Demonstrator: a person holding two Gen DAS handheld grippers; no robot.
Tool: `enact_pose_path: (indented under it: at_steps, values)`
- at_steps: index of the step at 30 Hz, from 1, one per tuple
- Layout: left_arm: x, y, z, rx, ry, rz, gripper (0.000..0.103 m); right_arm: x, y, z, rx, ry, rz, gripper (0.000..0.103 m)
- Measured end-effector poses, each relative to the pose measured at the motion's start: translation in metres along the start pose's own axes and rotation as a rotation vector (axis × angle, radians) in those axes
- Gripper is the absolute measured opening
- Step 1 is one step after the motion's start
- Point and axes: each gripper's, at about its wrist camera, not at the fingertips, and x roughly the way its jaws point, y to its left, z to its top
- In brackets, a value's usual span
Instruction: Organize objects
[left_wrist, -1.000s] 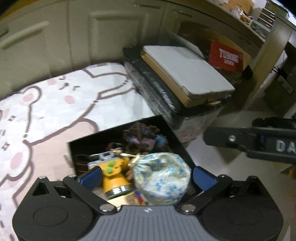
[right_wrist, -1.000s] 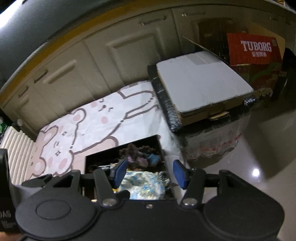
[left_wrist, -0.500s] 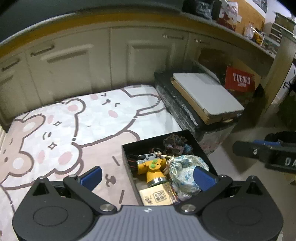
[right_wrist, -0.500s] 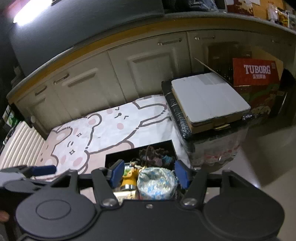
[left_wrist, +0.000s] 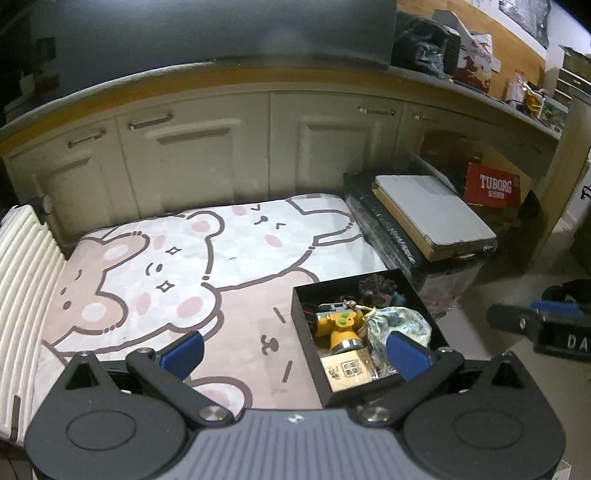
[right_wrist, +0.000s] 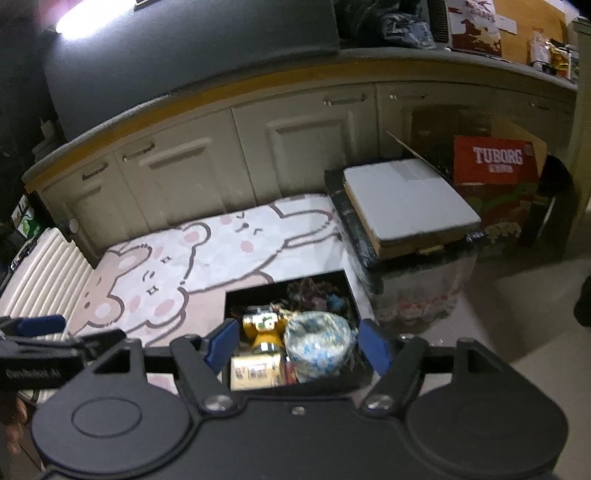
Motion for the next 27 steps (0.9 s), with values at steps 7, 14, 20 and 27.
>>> enact_pose_path:
  at_steps: [7,14,20,27]
  values:
    - [-0.006,0.003,-0.014,0.029,0.02,0.039,0.103,-0.012,-0.004,-0.014,-0.004,-0.003,-0.047,0.092]
    - [-0.003,0.014,-0.024,-0.024,0.046,0.037,0.103,-0.008,0.001,-0.026,-0.02,0.035,-0.099,0.103]
    - [-0.002,0.017,-0.029,-0.027,0.052,0.044,0.103,-0.003,0.005,-0.028,-0.028,0.053,-0.118,0.103]
    - [-0.001,0.019,-0.031,-0.02,0.061,0.047,0.103,-0.002,0.012,-0.03,-0.051,0.066,-0.13,0.103]
